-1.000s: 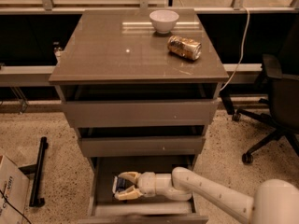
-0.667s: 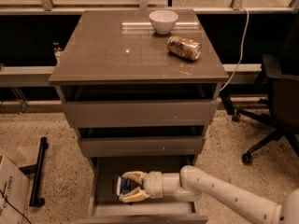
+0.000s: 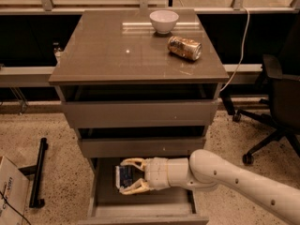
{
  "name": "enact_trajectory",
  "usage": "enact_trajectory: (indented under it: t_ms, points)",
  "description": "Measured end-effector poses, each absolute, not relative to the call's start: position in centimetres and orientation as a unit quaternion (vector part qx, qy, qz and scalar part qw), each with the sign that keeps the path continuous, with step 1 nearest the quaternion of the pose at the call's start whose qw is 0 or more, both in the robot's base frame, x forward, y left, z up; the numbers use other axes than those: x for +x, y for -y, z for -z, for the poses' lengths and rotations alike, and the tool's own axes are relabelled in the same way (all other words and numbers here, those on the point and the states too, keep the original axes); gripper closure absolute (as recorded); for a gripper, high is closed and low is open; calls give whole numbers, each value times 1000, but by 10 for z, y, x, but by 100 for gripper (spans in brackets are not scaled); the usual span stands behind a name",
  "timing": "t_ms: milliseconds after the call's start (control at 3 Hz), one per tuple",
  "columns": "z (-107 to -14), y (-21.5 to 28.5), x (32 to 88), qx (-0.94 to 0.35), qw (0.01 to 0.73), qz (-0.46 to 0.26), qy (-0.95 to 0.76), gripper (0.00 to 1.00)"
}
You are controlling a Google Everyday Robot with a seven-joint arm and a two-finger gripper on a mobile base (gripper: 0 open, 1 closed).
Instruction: Pick rxbar blueberry from bottom drawer and place on counter
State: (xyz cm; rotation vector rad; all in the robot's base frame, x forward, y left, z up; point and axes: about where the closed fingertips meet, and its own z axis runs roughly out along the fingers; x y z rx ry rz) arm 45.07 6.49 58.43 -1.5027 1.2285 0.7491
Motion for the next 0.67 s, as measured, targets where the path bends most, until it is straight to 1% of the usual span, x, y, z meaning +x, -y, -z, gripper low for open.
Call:
enact_trajectory:
  t_ms: [333, 667]
  points:
    - [-671, -58, 469, -671, 534, -206, -471, 100]
    - [-725, -53, 485, -680, 559, -150, -449, 100]
